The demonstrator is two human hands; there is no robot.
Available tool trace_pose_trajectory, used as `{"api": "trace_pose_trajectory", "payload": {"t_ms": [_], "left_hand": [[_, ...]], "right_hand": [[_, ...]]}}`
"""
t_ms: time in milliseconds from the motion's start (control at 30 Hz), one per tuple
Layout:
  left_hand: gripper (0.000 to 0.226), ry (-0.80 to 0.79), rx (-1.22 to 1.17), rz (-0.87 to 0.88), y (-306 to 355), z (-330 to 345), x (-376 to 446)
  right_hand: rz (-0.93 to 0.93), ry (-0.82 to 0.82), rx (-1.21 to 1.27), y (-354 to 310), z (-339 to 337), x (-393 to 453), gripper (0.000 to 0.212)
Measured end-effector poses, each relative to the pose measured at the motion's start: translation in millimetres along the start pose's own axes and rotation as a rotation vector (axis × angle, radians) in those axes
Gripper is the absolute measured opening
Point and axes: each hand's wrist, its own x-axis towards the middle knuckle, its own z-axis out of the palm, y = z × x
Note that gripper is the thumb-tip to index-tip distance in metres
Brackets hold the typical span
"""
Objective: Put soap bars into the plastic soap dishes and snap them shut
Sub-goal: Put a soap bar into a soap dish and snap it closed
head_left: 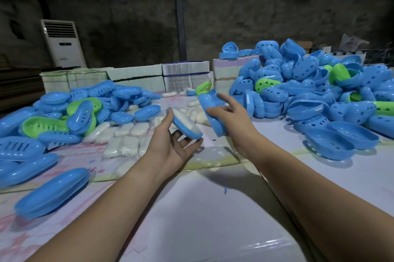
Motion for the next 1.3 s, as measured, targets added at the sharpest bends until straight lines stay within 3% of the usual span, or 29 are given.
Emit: {"api": "trace_pose_trajectory", "payload": {"t_ms": [100,267,533,667,1067,1300], "left_hand": [[0.045,-0.01,0.052,0.081,1.8,-0.1,-0.7],[0.015,-0.074,0.106,0.152,-0.9,1.6,-2.0],[0.038,-0.154,0.24,0.213,-3.4,-3.4,0.5],[0.046,-0.174,0.337,0.217,-1.9,-4.1,-0.2],[0.031,-0.228,0.455,0.232,4.8,-3.3,-7.6],[0.028,-0.244,0.602,0.288,7.2,-6.1,-7.8]], "right_hand": [[-0.015,-0.099,0.036,-0.6,9.2,-4.6,0.058],[-0.029,-0.19,0.039,1.3,8.5,-8.8,0.06],[-0.043,-0.3,-0.027,1.9,9.9,-11.8,0.068],[-0.121,-0.296,-0.037,-0.3,6.3,-12.2,0.058],[-0.154,-0.338,-0.024,-1.6,4.4,-14.6,0.062],[-0.138,-0.42,0.004,-1.9,0.9,-14.3,0.043]]}}
